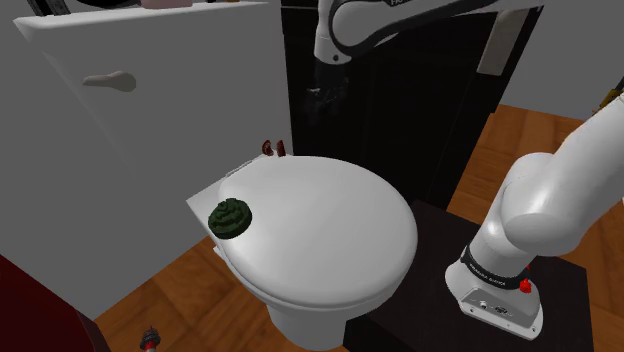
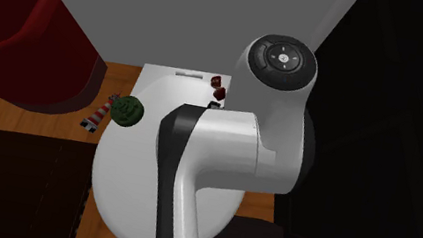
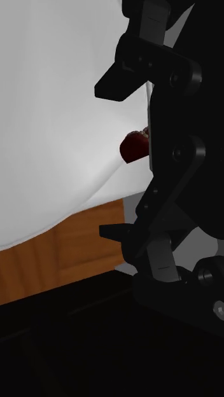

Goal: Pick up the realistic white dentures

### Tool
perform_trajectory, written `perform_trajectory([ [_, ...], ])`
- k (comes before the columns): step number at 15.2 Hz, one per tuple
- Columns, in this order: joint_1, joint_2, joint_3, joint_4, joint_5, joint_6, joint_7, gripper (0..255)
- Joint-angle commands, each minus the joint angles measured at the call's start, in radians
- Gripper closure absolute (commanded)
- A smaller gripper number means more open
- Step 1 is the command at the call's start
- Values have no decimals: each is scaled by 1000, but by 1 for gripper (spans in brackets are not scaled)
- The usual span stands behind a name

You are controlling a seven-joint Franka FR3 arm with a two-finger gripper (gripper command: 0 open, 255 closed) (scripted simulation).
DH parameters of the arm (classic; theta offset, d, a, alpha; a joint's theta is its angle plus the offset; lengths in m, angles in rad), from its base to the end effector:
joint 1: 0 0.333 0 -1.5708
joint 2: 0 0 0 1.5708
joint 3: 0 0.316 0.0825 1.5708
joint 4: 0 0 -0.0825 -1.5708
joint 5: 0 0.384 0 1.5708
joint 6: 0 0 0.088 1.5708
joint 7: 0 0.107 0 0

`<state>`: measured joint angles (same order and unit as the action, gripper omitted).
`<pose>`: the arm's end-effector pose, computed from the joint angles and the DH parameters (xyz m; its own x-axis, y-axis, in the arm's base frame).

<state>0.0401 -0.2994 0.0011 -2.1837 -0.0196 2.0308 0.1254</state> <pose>0.4787 0.0187 0.5263 0.9862 -0.0759 0.1471 -0.0768 -0.9970 0.0006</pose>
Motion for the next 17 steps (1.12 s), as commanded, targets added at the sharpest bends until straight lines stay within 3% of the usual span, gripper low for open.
perform_trajectory([
  [1,5,80,8,44,4,35,16,0],
  [8,21,342,29,235,7,108,64,0],
  [15,40,613,40,496,2,119,105,0],
  [17,40,621,39,480,1,143,106,0],
])
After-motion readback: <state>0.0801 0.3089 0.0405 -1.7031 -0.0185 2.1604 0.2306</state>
